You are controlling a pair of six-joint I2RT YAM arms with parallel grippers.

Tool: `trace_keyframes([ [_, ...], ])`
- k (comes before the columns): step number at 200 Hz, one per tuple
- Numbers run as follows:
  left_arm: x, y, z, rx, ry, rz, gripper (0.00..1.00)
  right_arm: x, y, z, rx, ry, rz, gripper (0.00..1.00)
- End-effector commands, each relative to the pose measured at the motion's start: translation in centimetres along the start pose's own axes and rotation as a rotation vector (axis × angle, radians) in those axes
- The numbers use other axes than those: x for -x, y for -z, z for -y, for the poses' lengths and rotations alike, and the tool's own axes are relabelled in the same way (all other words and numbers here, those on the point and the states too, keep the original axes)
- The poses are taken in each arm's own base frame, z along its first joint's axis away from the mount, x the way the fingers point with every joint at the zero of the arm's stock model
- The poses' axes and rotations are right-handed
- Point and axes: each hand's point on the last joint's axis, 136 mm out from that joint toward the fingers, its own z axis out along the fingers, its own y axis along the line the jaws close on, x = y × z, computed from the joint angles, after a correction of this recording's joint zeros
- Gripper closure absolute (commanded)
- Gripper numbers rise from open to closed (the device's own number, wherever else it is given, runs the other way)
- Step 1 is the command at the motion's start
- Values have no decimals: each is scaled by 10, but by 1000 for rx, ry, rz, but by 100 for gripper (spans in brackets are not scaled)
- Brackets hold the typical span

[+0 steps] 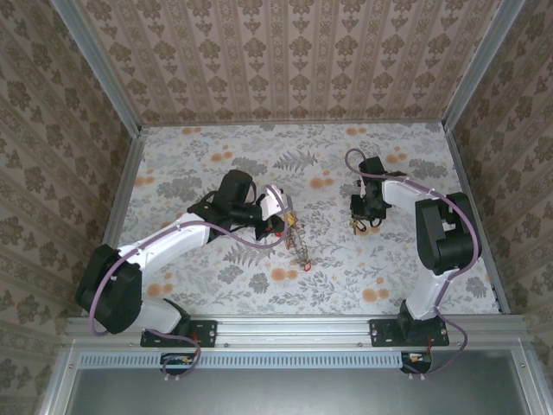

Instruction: Put the keys on the keyring

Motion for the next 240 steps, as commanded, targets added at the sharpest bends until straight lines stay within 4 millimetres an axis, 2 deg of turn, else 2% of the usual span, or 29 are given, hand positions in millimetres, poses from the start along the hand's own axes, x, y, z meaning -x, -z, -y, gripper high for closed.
trace_keyframes([
  [1,20,6,-3,8,-28,45,100,3,3,-2,-11,5,2,90],
  [240,17,7,0,0,-24,37,100,0,0,-10,12,20,-35,84],
])
